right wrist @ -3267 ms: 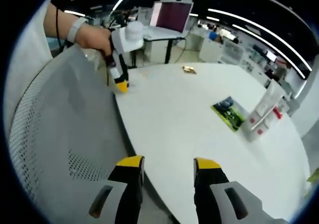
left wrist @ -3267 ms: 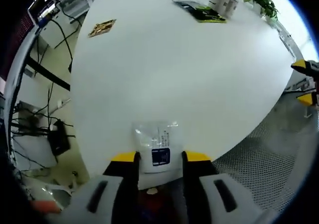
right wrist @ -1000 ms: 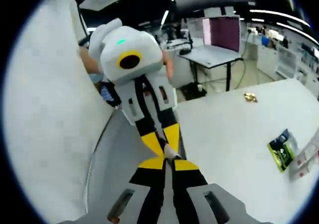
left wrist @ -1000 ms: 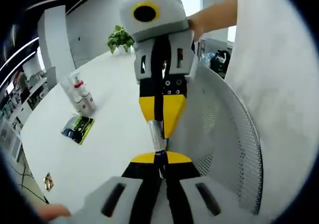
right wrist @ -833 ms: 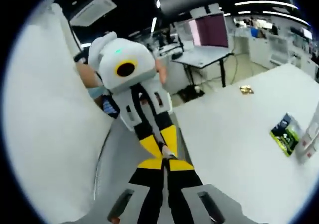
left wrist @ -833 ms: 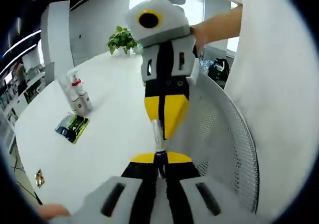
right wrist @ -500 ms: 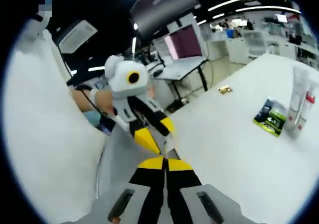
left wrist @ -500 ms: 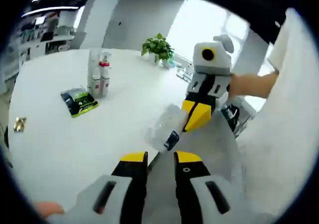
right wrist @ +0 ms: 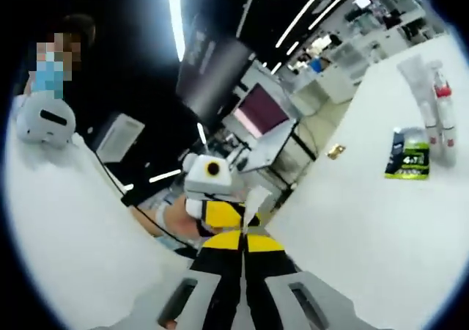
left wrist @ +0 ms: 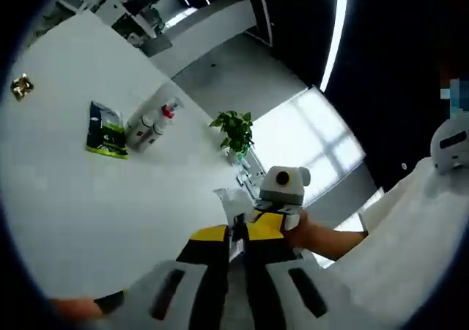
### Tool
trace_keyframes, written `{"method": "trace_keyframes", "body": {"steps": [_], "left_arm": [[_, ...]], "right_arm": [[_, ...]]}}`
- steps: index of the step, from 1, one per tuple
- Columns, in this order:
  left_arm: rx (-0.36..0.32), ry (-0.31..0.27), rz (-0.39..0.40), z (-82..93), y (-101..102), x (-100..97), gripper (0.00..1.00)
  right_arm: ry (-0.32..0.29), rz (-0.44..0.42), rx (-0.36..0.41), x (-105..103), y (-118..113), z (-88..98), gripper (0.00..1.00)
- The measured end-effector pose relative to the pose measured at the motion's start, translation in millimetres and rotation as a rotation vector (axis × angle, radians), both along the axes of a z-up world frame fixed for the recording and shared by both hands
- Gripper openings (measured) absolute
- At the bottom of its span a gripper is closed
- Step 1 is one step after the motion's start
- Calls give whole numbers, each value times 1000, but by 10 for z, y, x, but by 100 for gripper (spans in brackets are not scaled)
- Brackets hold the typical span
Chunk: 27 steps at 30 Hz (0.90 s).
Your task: Arrange the skincare products in the storage area until every visible bottle or jar stands upright without overlapping.
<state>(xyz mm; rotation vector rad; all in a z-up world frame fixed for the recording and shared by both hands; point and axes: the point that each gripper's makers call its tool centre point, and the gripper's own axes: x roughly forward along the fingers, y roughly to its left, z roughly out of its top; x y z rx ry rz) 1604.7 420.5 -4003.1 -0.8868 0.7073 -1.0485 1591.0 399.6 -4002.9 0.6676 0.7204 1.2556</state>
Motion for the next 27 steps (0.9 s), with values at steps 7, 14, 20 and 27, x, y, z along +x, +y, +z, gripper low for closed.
{"method": "trace_keyframes", "body": {"steps": [7, 14, 20, 27], "left_arm": [[-9, -16, -40, 41, -8, -42, 0], [21, -60, -13, 36, 23, 64, 0], [-57, 0, 70, 125, 172, 251, 1], [-79, 19, 82, 245, 327, 332, 0]], "right_arm": [[13, -84, 71, 143, 93, 94, 16], [-34, -81, 80, 224, 214, 160, 0], [-51, -89, 78, 323, 332, 165, 0], [-34, -140, 132, 438, 430, 273, 5]]}}
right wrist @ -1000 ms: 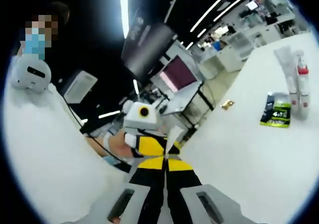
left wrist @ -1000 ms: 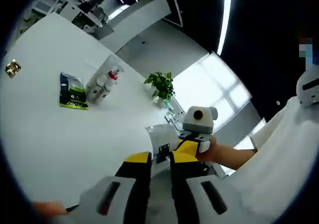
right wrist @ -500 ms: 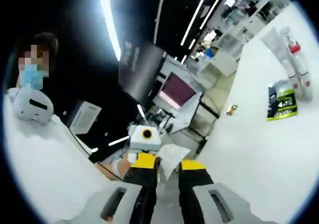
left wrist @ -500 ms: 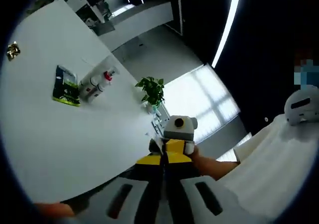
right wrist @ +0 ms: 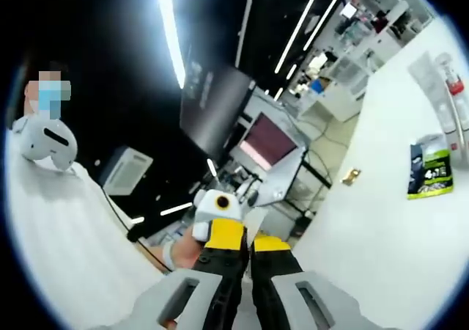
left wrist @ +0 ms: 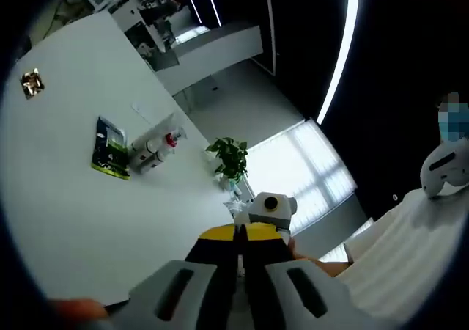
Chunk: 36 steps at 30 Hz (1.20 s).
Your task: Arrange the skincare products in the storage area until every visible bottle or jar stands upright without overlapping.
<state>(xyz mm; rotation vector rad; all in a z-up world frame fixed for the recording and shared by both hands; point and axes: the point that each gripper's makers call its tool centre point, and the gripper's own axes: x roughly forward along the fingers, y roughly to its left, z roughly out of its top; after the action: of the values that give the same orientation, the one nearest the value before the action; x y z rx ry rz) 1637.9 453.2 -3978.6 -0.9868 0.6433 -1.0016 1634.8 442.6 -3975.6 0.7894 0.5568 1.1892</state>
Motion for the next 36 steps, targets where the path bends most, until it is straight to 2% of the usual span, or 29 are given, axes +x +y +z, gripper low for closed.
{"method": "trace_keyframes", "body": {"steps": [3, 6, 11, 12, 14, 18, 23, 30, 32, 36], "left_arm": [[31, -28, -13, 31, 28, -5, 0], [54, -43, -14, 46, 39, 11, 0], [72, -36, 1, 64, -2, 51, 5], [78, -37, -2, 64, -16, 47, 4], [72, -86, 10, 151, -10, 56, 0], [78, -77, 18, 198, -12, 95, 0], [70, -88, 38, 269, -34, 168, 0], [49, -76, 5, 274, -179, 177, 0], [42, -64, 3, 260, -223, 184, 0], [32, -37, -7, 240, -254, 202, 1]], "right_arm": [[44, 3, 57, -6, 36, 54, 2], [32, -19, 69, 17, 43, 88, 0], [53, -71, 113, 109, -7, 182, 0], [51, -71, 108, 120, -6, 192, 0], [47, -71, 97, 142, -5, 213, 0], [44, -67, 90, 164, -14, 242, 0], [10, -81, 71, 171, -86, 277, 8], [-27, -101, 58, 125, -222, 308, 0], [-47, -122, 48, 136, -265, 308, 0], [-47, -150, 59, 144, -309, 291, 0]]}}
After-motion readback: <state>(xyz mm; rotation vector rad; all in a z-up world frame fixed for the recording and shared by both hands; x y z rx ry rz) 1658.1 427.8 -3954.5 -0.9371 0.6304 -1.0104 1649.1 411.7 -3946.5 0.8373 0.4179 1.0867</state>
